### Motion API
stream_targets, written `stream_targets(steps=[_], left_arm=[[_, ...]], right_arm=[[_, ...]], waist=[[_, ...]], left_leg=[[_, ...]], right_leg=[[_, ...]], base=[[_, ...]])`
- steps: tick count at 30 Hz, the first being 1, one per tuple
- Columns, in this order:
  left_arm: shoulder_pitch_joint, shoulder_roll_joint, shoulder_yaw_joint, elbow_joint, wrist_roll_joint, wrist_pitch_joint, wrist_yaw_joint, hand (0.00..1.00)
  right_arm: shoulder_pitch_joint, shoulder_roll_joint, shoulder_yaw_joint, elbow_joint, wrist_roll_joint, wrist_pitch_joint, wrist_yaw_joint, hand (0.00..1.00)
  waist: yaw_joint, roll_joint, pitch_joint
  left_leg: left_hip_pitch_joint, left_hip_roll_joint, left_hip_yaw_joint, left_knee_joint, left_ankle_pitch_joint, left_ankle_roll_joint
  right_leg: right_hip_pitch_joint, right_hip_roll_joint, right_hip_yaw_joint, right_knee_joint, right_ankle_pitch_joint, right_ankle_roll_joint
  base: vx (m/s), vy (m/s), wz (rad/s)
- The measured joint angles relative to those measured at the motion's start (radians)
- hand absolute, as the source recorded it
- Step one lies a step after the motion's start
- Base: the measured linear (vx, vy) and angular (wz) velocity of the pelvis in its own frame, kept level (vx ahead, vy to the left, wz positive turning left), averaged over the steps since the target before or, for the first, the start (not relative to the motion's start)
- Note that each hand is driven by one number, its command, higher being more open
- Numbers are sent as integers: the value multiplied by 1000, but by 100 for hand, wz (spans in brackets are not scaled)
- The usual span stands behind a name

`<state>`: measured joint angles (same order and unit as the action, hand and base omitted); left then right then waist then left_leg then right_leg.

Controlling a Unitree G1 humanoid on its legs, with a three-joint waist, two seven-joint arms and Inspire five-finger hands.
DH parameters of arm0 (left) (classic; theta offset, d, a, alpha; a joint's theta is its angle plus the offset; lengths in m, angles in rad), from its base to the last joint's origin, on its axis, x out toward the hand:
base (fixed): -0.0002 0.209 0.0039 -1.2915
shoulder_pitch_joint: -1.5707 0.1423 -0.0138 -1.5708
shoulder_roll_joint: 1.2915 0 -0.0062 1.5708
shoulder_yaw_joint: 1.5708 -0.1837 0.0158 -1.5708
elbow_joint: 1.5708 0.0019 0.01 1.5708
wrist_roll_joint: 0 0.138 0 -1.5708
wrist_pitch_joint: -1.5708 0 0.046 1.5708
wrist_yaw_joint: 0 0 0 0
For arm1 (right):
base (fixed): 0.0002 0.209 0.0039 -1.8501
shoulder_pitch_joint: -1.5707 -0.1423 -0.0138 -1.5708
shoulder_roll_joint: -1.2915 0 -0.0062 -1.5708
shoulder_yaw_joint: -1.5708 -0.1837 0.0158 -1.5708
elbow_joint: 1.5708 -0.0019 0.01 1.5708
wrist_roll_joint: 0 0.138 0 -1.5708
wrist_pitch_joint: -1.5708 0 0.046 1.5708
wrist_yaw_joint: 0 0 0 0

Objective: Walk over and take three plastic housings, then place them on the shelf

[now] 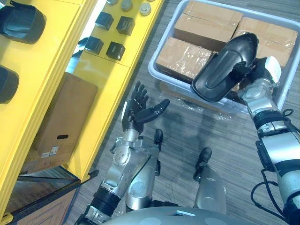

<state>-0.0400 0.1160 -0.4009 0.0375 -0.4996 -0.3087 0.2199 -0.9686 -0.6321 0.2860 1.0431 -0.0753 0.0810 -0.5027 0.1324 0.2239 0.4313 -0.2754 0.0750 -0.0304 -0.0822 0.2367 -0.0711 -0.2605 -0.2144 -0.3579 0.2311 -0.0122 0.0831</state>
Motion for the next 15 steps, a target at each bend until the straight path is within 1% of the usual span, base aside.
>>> stream_targets(steps=[2, 4, 6, 10, 13, 14, 15], left_arm=[[-2, 1, -9, -3, 5, -3, 2, 100], [-3, 1, -20, -10, 42, -5, 4, 100], [-9, 2, -28, -36, 44, -7, 10, 100], [-44, 15, -26, -72, 45, -17, 19, 100], [-80, 32, -16, -83, 74, -17, 20, 100], [-91, 39, -15, -83, 80, -17, 20, 100], [-95, 42, -14, -83, 81, -17, 20, 100]], right_arm=[[1, 0, 0, -67, -32, -46, -53, 0], [1, -1, -1, -130, -67, -78, -92, 0], [1, -1, -1, -207, -108, -112, -129, 0], [1, -1, -2, -276, -140, -119, -160, 0], [0, -1, -2, -301, -153, -116, -165, 0], [0, -1, -2, -305, -152, -116, -165, 100], [0, -1, -2, -306, -151, -116, -165, 100]], waist=[[-1, 0, 0], [-2, -1, 0], [-6, -4, 3], [-7, -16, 11], [-11, -32, 22], [-13, -37, 25], [-14, -39, 27]], left_leg=[[0, 1, 2, 0, 0, 0], [1, 1, 5, 0, 0, 0], [2, 2, 9, 0, 0, 0], [4, 6, 16, 0, -1, -1], [5, 6, 29, 0, -1, -1], [5, 5, 35, 0, -1, -1], [5, 5, 37, 0, -1, -1]], right_leg=[[-1, 1, 2, -1, 0, 0], [-2, 1, 5, -1, 0, 0], [-3, 2, 8, -1, 0, 0], [-5, 7, 15, -1, 0, -1], [-13, 10, 31, -1, 5, 2], [-15, 12, 37, -5, 9, 3], [-16, 12, 39, -7, 11, 3]], base=[[26, -61, -2], [20, -57, -4], [11, -55, -4], [-5, -55, -7], [-4, -50, -13], [8, -32, -11], [10, -31, -11]])
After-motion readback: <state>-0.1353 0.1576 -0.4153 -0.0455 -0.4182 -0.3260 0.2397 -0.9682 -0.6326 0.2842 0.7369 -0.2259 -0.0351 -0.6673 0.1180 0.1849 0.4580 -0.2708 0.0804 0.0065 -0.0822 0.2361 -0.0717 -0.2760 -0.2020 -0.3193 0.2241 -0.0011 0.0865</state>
